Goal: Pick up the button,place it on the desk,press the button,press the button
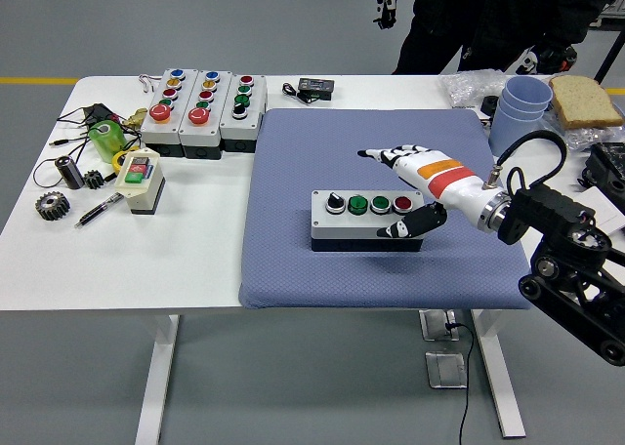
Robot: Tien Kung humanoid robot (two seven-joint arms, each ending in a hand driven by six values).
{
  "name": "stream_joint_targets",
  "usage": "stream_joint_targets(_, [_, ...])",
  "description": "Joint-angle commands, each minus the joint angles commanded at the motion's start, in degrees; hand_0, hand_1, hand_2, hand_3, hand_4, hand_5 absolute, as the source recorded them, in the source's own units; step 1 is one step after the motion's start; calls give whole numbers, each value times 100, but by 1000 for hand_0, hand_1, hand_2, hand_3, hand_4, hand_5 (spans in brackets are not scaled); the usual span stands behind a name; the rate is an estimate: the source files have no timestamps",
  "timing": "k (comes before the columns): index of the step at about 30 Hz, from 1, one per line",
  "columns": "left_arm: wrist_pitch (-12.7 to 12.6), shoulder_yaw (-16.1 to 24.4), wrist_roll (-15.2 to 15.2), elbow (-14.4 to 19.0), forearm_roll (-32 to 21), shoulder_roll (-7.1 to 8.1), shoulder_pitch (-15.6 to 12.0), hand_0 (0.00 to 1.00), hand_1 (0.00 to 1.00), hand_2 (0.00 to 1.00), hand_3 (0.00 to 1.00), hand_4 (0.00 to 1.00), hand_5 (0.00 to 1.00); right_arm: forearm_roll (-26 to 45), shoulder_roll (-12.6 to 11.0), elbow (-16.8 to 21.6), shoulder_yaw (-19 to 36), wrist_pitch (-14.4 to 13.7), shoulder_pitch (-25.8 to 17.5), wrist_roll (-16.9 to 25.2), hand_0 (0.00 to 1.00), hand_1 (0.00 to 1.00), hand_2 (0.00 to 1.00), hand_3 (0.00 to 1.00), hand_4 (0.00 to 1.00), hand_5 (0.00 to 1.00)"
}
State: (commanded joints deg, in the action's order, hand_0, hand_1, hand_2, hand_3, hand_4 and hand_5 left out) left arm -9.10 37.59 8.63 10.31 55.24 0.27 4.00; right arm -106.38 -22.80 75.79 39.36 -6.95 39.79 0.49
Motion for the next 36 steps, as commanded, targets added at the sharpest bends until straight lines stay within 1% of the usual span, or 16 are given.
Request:
stream_joint_targets(1, [0, 2, 1, 0, 3, 0, -1, 622, 658, 677, 595, 333, 643, -10, -14, 33, 18, -37, -14, -6, 926, 777, 882, 966, 998, 213])
stream_joint_targets(2, [1, 9, 1, 0, 7, -1, -6, 622, 658, 677, 595, 333, 643, -72, -82, 155, 86, -161, -80, -38, 926, 777, 882, 966, 998, 213])
stream_joint_targets(3, [1, 11, 1, 0, 8, -1, -7, 622, 659, 677, 595, 334, 643, -85, -97, 186, 101, -192, -94, -46, 471, 322, 526, 807, 984, 257])
stream_joint_targets(4, [2, 19, 4, 0, 26, -2, -11, 622, 659, 677, 595, 334, 643, -99, -153, 267, 142, -278, -145, -42, 471, 322, 526, 807, 984, 257])
stream_joint_targets(6, [4, 29, 7, 0, 49, -2, -16, 622, 659, 677, 595, 334, 643, -24, -213, 346, 186, -331, -205, -8, 471, 322, 526, 807, 984, 257])
stream_joint_targets(8, [5, 39, 11, 0, 64, -4, -21, 622, 659, 677, 595, 334, 643, 80, -265, 389, 187, -306, -255, -33, 471, 322, 526, 807, 984, 257])
stream_joint_targets(9, [4, 38, 11, 0, 67, -5, -23, 622, 658, 676, 596, 334, 644, 93, -282, 400, 184, -265, -272, -60, 198, 2, 243, 667, 912, 388])
stream_joint_targets(14, [3, 44, 16, 0, 87, -10, -27, 622, 658, 676, 596, 334, 644, -1, -317, 390, 142, -108, -348, -217, 198, 2, 243, 667, 912, 388])
stream_joint_targets(15, [1, 34, 14, 0, 76, -10, -28, 622, 658, 676, 596, 333, 645, -40, -316, 378, 141, -75, -364, -253, 131, 2, 165, 608, 919, 464])
stream_joint_targets(20, [-3, 9, 5, 0, 38, -7, -25, 622, 658, 676, 596, 333, 645, -110, -320, 296, 152, 118, -402, -380, 131, 2, 165, 608, 919, 464])
stream_joint_targets(21, [-3, 1, 2, 0, 22, -7, -24, 622, 657, 676, 595, 334, 646, -107, -323, 286, 150, 138, -405, -392, 128, 2, 159, 602, 924, 505])
stream_joint_targets(36, [-5, -29, -8, 0, -39, -5, 11, 622, 657, 676, 595, 334, 645, -67, -281, 78, 75, 242, -404, -424, 132, 2, 160, 600, 918, 531])
